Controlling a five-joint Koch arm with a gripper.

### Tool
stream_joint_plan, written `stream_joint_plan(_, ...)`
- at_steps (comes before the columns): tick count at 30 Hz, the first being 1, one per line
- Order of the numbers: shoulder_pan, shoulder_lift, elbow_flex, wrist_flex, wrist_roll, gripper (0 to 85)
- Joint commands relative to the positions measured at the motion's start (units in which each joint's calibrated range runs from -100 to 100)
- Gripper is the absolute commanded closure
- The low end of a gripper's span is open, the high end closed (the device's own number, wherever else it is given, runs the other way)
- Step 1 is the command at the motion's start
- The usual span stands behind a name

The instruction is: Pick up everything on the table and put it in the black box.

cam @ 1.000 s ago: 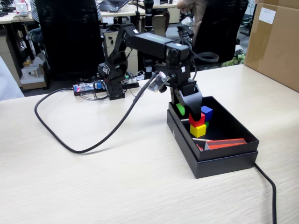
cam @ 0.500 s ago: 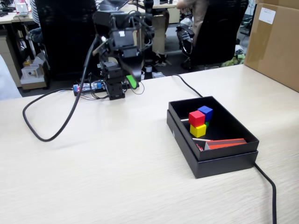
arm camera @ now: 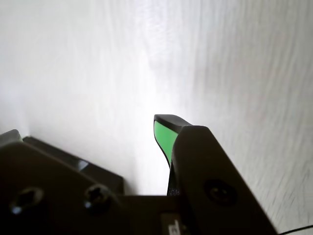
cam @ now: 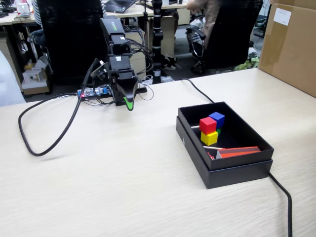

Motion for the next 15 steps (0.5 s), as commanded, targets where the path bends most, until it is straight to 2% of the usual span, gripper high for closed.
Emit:
stream_joint_plan(1,-0.5,-1.4,-1.2,5.7,-0.7,32.6)
stream_joint_plan(5,-1.1,-1.4,-12.2,17.9,-2.3,32.6)
stream_joint_plan(15,-1.1,-1.4,-27.9,33.7,-4.9,32.9)
